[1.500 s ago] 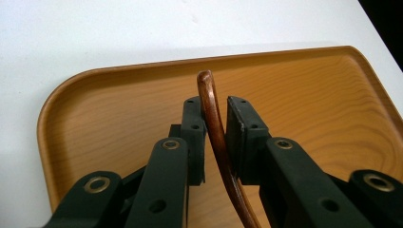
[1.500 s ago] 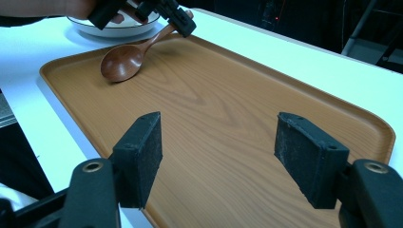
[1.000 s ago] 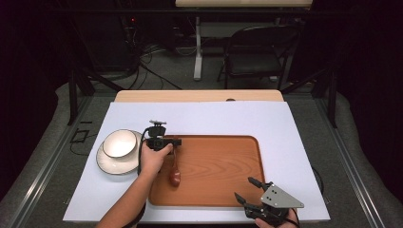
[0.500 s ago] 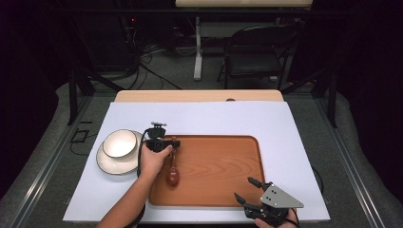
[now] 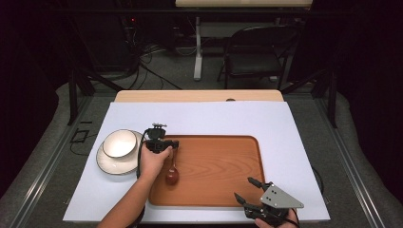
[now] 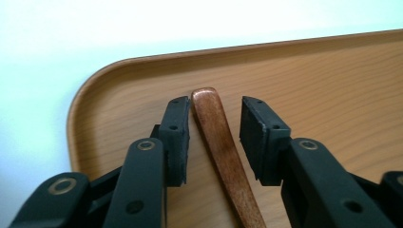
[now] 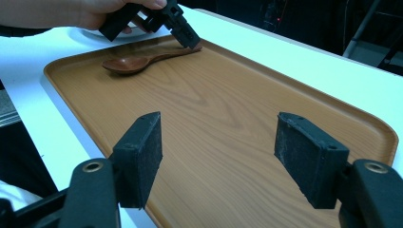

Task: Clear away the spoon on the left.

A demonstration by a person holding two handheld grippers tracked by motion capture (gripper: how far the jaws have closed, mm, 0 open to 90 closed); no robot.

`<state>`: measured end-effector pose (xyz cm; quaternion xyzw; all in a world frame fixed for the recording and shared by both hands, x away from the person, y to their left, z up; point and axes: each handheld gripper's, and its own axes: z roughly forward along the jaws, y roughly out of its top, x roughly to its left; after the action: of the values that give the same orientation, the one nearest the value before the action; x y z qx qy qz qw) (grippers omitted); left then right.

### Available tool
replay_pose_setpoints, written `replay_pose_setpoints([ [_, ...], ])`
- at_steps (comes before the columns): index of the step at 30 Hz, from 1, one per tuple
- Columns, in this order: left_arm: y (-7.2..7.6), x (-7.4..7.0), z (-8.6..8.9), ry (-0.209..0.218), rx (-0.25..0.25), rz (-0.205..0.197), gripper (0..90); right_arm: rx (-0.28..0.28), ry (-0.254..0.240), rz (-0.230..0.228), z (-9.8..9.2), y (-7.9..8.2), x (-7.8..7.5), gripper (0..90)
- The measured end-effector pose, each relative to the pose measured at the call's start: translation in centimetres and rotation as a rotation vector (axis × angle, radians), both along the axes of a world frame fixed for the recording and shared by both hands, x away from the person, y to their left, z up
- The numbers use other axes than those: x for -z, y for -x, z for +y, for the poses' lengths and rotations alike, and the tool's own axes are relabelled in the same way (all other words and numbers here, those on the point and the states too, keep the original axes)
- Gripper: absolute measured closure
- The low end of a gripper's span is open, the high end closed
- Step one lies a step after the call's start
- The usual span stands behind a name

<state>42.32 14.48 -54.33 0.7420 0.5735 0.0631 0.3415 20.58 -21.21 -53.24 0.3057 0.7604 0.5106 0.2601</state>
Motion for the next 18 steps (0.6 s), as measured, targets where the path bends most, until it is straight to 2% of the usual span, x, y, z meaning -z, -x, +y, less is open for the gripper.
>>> replay_pose_setpoints([
  [7, 0.6, -1.0, 0.6, -0.009, 0.002, -0.046, 57.4, 0.002, 0.001, 0.0, 0.0, 0.0, 0.0, 32.9],
  [13, 1.8, -3.0, 1.5, -0.022, 0.018, -0.122, 53.3, 0.004, 0.002, 0.0, 0.0, 0.0, 0.0, 32.9],
  [18, 3.1, -4.6, 2.4, -0.009, 0.047, -0.174, 52.6, 0.004, 0.004, 0.0, 0.0, 0.0, 0.0, 32.9],
])
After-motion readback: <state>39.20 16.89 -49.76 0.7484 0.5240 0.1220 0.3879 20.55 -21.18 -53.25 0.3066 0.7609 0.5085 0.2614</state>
